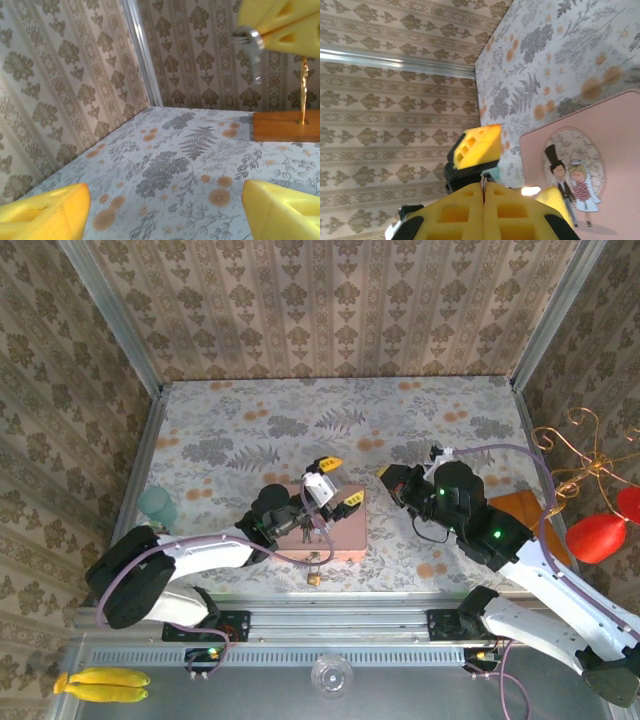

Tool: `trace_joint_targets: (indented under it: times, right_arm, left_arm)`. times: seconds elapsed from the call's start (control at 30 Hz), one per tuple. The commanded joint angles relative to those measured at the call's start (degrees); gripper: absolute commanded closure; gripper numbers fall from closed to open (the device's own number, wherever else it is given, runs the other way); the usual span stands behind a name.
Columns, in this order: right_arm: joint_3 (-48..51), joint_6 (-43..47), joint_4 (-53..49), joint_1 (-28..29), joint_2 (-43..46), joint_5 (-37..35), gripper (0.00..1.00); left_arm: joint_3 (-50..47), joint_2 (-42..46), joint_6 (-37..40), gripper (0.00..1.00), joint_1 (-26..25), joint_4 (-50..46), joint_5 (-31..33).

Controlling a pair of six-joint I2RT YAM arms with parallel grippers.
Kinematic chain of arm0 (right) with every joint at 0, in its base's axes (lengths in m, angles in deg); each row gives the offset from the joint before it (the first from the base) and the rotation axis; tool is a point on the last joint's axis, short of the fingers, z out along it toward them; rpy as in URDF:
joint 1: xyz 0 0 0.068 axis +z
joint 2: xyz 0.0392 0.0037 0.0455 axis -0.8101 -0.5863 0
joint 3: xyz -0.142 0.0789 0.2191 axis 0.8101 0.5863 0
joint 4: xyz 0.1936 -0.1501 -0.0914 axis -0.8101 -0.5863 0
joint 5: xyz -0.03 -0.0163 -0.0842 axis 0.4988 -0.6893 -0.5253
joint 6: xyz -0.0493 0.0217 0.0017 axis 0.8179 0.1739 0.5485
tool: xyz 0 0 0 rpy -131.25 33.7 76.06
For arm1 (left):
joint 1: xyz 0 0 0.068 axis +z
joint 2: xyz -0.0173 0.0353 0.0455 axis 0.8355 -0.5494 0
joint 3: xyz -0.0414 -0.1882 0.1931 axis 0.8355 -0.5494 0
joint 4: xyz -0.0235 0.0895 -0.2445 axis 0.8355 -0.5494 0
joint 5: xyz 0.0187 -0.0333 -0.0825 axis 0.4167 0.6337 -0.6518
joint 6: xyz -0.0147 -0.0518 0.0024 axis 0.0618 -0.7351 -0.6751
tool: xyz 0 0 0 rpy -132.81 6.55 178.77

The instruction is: Unlock the padlock with the key

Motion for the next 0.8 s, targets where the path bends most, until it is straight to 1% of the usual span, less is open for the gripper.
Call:
trace_joint_targets:
  times: [0.0, 0.03, 0.1, 0.23, 0.27, 0.3, 0.47, 0.6, 0.67, 0.77]
  right_arm:
    - [1.0, -5.6, 5.0, 0.9, -0.1, -0.8, 1.0]
    - [1.1, -6.2, 5.6, 1.2, -0.2, -0.8, 1.0]
    - [1.3, -7.1, 6.8, 1.7, -0.4, -1.0, 1.0]
    - [2.5, -8.2, 8.1, 2.4, -0.2, -1.8, 1.0]
    - [3.0, -8.7, 8.6, 2.5, -0.1, -1.7, 1.0]
    - [3.4, -9.2, 9.4, 2.6, -0.1, -1.7, 1.0]
    - [4.5, -10.4, 11.0, 3.0, -0.3, -1.7, 1.0]
    - [4.8, -10.3, 11.1, 3.1, 0.3, -2.2, 1.0]
    - [5.1, -10.3, 11.1, 3.2, 0.5, -2.6, 1.0]
    - [5.5, -10.5, 11.1, 3.2, 0.8, -3.4, 1.0]
  left_arm:
    - [2.6, -1.2, 2.1, 0.24, -0.9, 6.1, -1.7]
    - [3.0, -1.6, 2.4, 0.28, -1.0, 5.9, -2.3]
    - [3.7, -2.3, 2.1, 0.31, -1.3, 6.2, -2.5]
    - [3.9, -3.3, 1.4, 0.36, -1.6, 8.8, -3.5]
    - [4.1, -3.5, 1.4, 0.37, -1.6, 8.8, -3.6]
    - [4.3, -3.8, 1.5, 0.41, -1.7, 8.8, -4.2]
    - [5.9, -4.9, 1.0, 0.47, -1.6, 8.6, -5.1]
    - [6.9, -5.4, 0.9, 0.56, -1.7, 7.5, -6.7]
    - [6.8, -5.5, 0.7, 0.58, -1.7, 7.8, -6.6]
    - [6.5, -5.6, 0.6, 0.58, -1.7, 8.6, -6.7]
